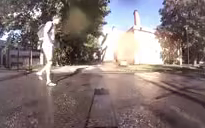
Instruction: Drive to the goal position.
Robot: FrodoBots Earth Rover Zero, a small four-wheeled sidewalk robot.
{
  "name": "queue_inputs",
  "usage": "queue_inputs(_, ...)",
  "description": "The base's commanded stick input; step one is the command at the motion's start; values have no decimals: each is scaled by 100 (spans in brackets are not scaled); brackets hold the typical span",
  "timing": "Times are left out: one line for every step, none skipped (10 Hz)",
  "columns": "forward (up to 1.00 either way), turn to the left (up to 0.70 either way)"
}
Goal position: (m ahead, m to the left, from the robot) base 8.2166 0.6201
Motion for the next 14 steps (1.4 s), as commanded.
queue_inputs(50,0)
queue_inputs(50,0)
queue_inputs(50,0)
queue_inputs(50,0)
queue_inputs(50,0)
queue_inputs(50,0)
queue_inputs(50,0)
queue_inputs(50,0)
queue_inputs(50,0)
queue_inputs(50,0)
queue_inputs(50,0)
queue_inputs(50,0)
queue_inputs(50,0)
queue_inputs(50,0)
